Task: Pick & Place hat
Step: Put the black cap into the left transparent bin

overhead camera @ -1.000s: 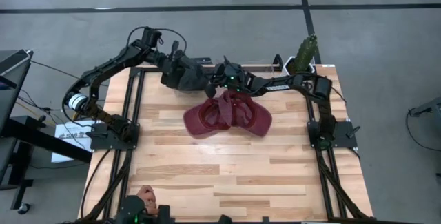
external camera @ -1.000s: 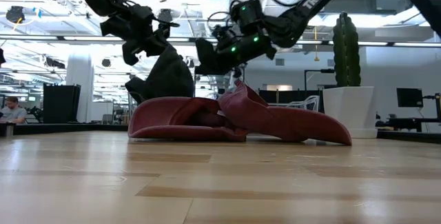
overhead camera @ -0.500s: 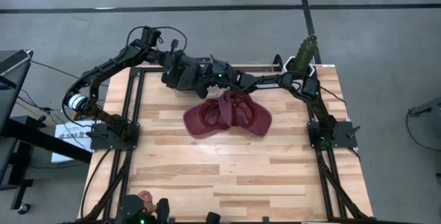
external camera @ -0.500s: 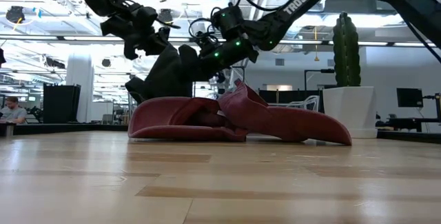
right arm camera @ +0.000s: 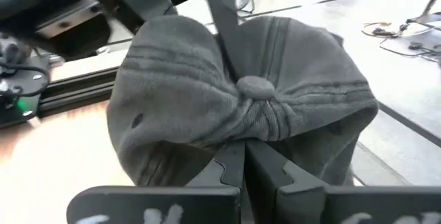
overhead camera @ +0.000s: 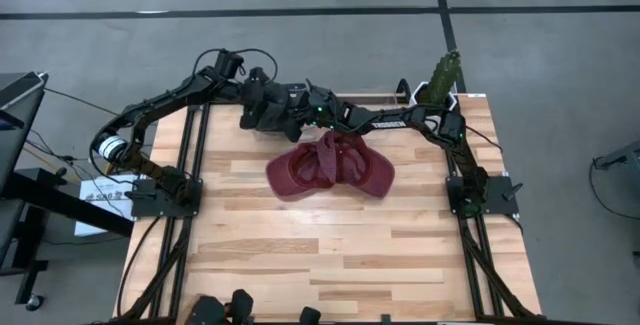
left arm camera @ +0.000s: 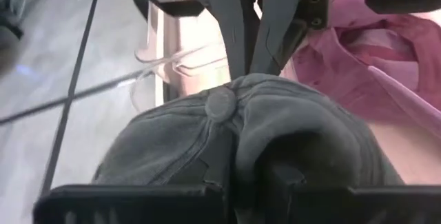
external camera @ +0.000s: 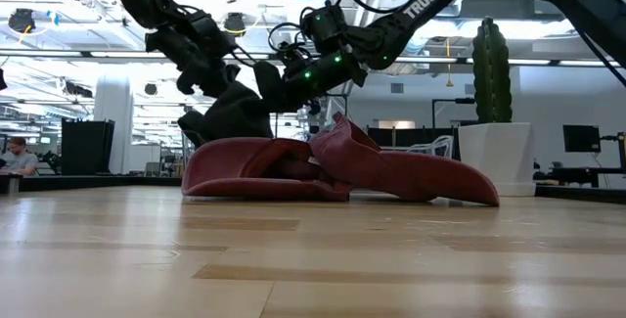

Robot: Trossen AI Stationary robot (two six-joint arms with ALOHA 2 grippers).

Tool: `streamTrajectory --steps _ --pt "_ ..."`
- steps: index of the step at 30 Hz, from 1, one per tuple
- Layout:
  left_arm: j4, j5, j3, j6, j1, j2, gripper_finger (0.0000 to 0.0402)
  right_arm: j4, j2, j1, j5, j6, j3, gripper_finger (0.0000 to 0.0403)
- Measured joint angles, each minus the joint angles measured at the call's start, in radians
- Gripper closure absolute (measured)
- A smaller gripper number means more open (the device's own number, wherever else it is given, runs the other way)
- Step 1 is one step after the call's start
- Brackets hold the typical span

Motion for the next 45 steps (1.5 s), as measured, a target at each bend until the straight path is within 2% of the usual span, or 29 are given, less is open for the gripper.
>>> streamTrajectory --steps 4,10,16,27,35,40,45 --pt "0.001 -0.098 0.0 -0.069 -0.044 -0.024 0.0361 0.0 0.0 0.0 0.002 0.0 0.0 0.0403" --pt "0.004 -0.178 0.0 -0.194 -0.064 -0.078 0.0364 0.0 0.0 0.0 0.003 0.0 0.0 0.0403" --pt "-0.009 -0.334 0.0 -0.289 -0.064 -0.123 0.0364 -0.014 0.0 0.0 0.011 -0.002 0.0 0.0403" --pt "-0.009 -0.343 -0.083 -0.311 -0.079 -0.151 0.0363 -0.016 0.0 0.0 0.029 -0.007 0.0 0.0403" --pt "0.008 -0.343 -0.09 -0.317 -0.079 -0.169 0.0361 -0.013 0.0 0.0 0.05 0.0 0.0 0.0403" --pt "0.02 -0.344 -0.09 -0.345 -0.079 -0.181 0.0338 -0.012 0.0 0.0 0.05 0.0 0.0 0.0403" --pt "0.043 -0.39 -0.09 -0.343 -0.084 -0.184 0.0305 -0.001 0.0 0.0 0.049 0.001 -0.001 0.0403"
